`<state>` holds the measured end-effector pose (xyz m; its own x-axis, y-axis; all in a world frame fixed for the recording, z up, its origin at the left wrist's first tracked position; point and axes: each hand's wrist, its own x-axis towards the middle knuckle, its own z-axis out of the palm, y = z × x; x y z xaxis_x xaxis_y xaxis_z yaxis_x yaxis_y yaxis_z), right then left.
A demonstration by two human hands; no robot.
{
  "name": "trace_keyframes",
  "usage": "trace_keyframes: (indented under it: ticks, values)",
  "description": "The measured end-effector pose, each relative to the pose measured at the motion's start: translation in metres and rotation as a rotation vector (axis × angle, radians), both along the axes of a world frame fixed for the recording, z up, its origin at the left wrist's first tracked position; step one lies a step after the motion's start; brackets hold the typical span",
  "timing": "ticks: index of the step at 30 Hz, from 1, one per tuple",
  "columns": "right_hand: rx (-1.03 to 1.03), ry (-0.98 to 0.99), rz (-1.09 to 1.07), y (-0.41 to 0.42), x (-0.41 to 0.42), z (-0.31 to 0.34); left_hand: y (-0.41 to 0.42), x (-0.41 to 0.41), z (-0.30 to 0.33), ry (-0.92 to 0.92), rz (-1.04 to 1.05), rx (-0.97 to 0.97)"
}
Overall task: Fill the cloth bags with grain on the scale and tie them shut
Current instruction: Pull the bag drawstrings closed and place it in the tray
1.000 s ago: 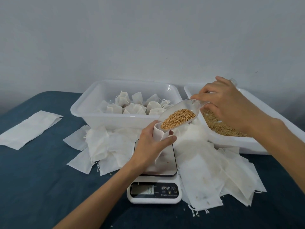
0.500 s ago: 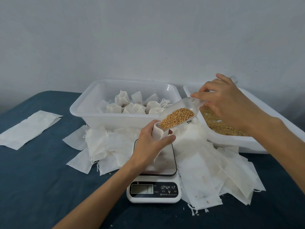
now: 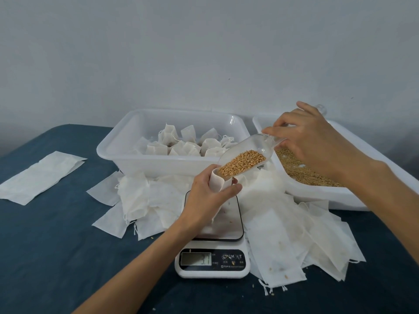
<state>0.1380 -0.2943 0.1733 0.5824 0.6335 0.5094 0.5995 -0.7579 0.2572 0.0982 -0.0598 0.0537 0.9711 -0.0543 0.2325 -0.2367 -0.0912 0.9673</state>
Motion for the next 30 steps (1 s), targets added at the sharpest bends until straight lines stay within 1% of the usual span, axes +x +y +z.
trace_keyframes:
  ticks: [30]
  values:
    - [-0.017,-0.012,-0.006,0.002,0.0028,-0.0014,0.0017,-0.0001,0.0015,0.019,0.0,-0.008]
